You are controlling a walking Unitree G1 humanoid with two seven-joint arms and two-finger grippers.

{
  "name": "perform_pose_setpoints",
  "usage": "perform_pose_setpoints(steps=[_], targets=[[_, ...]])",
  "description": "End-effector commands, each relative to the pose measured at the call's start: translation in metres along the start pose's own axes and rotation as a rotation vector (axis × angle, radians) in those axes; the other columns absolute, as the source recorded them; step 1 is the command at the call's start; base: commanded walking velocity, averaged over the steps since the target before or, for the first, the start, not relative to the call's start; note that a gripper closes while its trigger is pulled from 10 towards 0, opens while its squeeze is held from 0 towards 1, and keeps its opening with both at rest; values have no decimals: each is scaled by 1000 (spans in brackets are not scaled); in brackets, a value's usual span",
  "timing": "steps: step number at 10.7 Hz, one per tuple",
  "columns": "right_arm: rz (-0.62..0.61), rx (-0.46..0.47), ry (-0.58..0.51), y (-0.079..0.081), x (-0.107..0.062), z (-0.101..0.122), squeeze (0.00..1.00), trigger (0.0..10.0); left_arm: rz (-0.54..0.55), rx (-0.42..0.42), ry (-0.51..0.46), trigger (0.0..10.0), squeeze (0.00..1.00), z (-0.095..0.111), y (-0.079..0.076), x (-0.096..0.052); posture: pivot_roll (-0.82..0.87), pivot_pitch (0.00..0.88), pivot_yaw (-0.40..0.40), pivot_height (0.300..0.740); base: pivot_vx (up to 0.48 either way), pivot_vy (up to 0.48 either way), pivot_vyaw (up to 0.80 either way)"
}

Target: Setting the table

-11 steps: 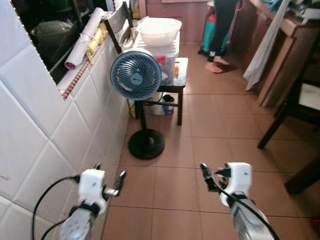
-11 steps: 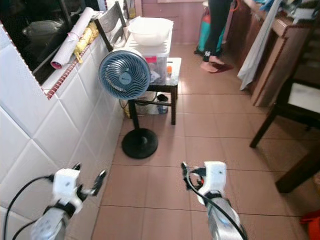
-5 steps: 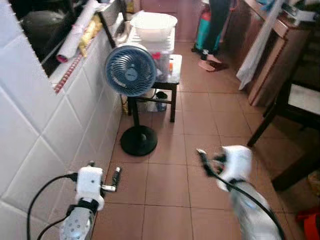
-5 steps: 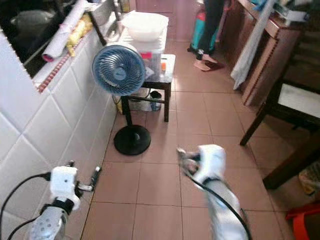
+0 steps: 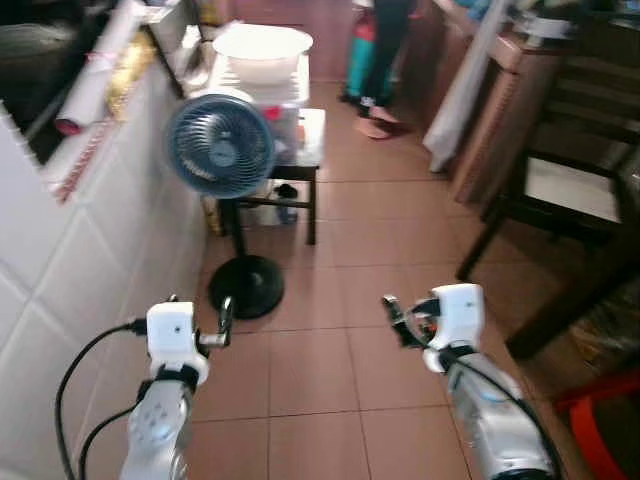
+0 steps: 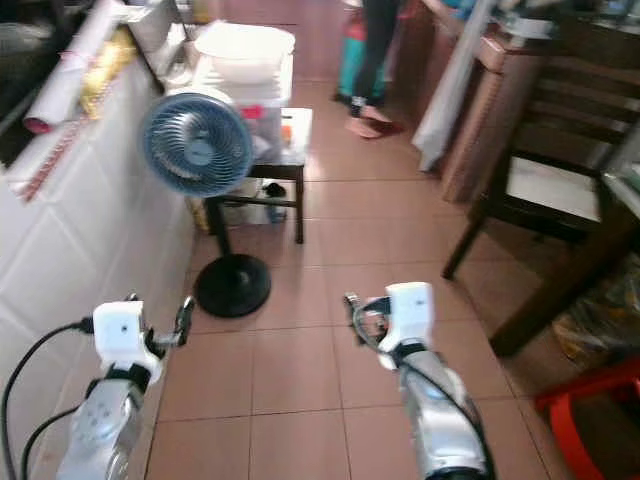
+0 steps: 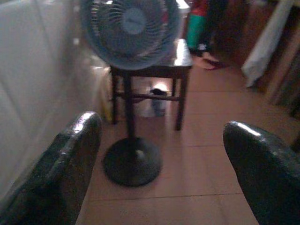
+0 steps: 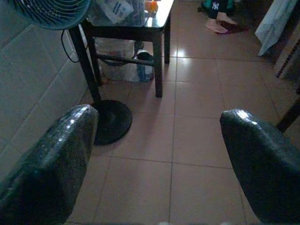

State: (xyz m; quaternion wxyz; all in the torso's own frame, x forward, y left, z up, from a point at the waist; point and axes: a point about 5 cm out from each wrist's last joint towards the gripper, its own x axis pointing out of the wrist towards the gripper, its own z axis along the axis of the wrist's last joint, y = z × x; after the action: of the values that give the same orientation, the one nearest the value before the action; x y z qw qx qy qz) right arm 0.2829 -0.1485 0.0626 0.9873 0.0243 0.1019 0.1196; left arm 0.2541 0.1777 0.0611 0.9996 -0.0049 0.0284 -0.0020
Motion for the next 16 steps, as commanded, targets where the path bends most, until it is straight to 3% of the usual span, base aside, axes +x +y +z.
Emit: perform_pose_setpoints(steps=[1,7,16], targets=[[-16,-2,-2,-2,-2,-1,0,10000,-19,-10,31,10000,0,-5,0,-1,-43,17,4,740,0,0,-769],[-55,15,-28,1,-7,-4,0,10000,-109,-17,31,10000,0,1,-3,9,-72,34,56,740,0,0,-766],[-29,-7,-31,3,-4,0,0,10000,-125,-47,41,10000,0,-4,-8,5,-54,43,20,740,0,0,-773]])
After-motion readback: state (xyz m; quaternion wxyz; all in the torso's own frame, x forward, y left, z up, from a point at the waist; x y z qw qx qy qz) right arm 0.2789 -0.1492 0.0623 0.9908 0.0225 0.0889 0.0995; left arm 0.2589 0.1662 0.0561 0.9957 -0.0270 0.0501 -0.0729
